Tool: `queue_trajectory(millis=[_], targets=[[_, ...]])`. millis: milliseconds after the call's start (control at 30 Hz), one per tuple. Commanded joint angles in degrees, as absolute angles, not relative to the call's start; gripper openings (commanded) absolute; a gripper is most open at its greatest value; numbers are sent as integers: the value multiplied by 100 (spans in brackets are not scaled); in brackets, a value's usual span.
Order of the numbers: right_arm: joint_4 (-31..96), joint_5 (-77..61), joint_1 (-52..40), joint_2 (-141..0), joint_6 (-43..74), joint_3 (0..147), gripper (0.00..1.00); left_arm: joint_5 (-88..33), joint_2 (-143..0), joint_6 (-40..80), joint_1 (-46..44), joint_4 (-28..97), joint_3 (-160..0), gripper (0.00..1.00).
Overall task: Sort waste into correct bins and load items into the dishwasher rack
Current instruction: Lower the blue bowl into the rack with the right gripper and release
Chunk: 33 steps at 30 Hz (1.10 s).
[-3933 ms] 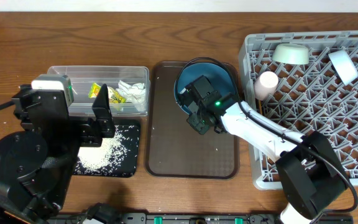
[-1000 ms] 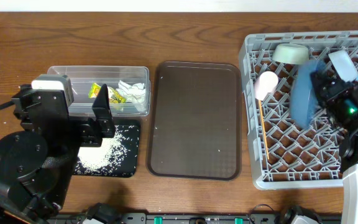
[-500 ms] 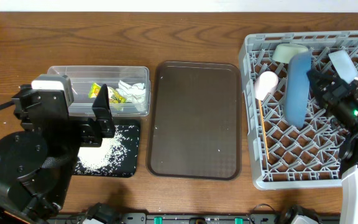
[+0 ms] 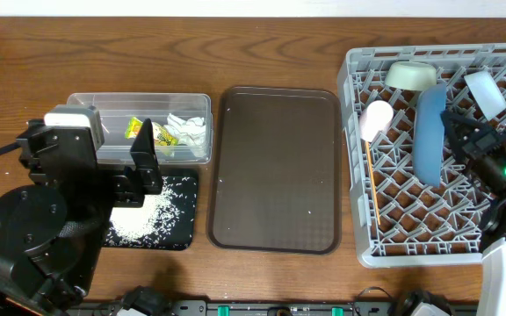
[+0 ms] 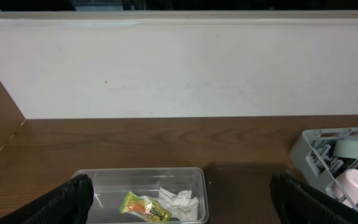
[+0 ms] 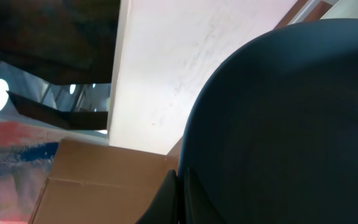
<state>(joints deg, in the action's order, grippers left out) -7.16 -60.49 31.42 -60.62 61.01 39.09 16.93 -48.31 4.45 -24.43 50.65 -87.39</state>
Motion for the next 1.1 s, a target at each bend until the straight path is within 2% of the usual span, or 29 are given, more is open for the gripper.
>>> queue_trajectory(millis=[0,167,667,1067], targets=[[-864,-6246,3315,-6038,6154,3802,1,1787,-4827,412,-2412,5057,-8814,93],[-1361,-6563,3459,-6038,6473,3802,1,1787,-4827,412,-2412,5057,-8814,93],[-1328,-6628,3594,-6040,6313,3586,1,1787,-4827,410,-2412,5057,-8814,93],[-1540,-6932,4292,-6034,6388,3288,1,1787,-4827,412,-2412,5057,-8814,93]])
